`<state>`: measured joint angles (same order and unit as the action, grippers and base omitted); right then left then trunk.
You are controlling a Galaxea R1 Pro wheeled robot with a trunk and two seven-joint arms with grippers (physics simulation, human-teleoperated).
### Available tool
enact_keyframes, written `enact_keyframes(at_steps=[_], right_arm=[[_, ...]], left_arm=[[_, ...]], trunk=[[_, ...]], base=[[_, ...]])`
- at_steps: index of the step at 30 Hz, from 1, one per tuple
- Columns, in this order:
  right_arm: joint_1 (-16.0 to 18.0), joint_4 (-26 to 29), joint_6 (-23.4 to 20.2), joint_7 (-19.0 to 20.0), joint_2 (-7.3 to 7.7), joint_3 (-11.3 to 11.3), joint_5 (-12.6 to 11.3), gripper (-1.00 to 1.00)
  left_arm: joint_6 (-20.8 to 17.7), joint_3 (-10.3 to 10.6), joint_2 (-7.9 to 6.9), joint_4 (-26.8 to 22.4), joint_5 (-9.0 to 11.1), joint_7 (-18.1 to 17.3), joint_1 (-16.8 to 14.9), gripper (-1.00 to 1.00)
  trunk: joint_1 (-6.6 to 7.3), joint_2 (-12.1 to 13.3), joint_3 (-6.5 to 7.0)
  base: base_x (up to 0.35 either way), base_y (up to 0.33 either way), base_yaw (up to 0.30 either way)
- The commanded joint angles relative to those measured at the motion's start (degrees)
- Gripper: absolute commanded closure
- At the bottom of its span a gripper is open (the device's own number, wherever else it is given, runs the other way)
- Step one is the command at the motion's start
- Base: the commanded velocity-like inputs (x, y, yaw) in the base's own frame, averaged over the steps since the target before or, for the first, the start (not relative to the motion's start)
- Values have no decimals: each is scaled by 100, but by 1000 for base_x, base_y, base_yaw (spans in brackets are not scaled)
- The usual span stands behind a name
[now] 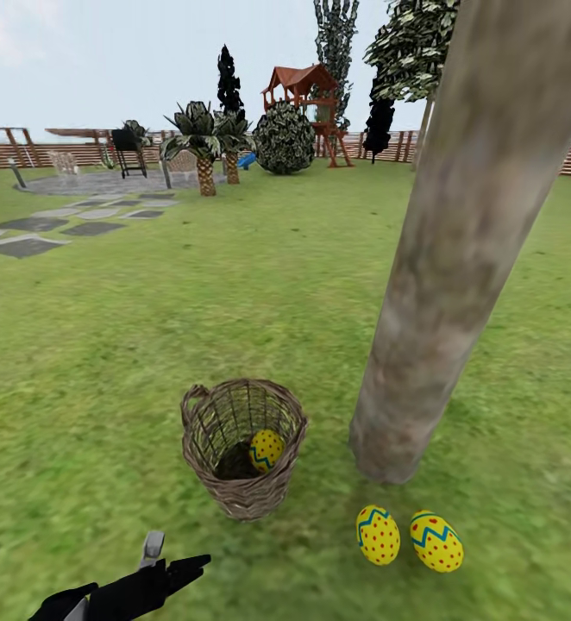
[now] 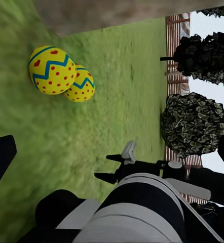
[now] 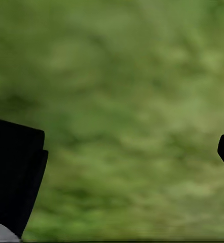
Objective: Take the three Easter eggs out of the wicker basket on the lawn in the garden, then place them on the lawn next to a single tree (choose any tree) so that all three eggs are next to the same tree and none are left in the basket.
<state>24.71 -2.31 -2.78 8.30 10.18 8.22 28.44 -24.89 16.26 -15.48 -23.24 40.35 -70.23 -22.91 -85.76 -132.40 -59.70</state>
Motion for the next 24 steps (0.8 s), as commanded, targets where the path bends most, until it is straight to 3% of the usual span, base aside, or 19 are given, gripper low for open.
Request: enact_keyframes(at_steps=[1, 24], right_arm=[[0, -6, -12, 14, -5, 49, 48, -100], [-27, -7, -12, 14, -25, 49, 48, -100]], left_arm=[[-60, 36, -6, 1, 52, -6, -3, -100], [-60, 36, -8, -5, 52, -8, -3, -100]], trunk=[[24, 40, 14], [529, 962, 427]], base=[[0, 0, 0], [0, 0, 0]])
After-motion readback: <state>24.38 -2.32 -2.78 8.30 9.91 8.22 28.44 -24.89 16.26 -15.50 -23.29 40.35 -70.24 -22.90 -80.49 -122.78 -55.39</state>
